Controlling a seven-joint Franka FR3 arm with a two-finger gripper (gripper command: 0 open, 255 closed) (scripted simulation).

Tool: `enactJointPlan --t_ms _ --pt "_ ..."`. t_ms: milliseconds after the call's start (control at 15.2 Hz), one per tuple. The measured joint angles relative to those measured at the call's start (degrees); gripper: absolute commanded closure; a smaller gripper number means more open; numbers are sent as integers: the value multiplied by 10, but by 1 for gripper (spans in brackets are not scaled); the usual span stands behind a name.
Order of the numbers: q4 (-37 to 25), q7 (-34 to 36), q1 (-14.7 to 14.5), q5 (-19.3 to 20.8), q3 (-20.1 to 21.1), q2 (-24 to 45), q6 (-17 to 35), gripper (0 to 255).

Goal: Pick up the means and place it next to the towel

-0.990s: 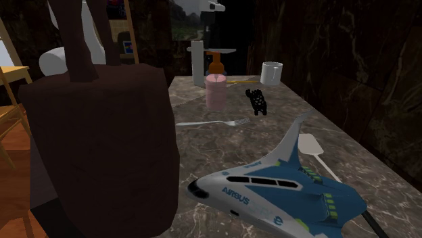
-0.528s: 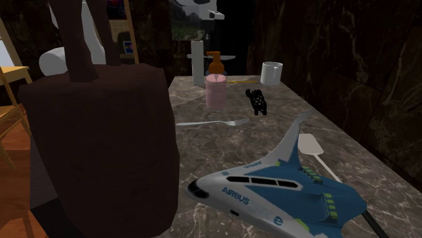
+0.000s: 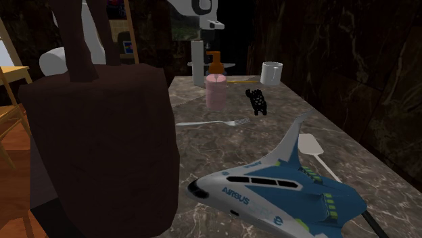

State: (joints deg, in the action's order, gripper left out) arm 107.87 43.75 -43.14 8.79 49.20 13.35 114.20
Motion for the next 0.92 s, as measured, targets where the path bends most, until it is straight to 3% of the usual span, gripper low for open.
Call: enactJointPlan --t_ms 528,924 --pt "33 19 -12 30 -12 32 55 255" --pt "37 23 -14 36 -15 39 64 255"
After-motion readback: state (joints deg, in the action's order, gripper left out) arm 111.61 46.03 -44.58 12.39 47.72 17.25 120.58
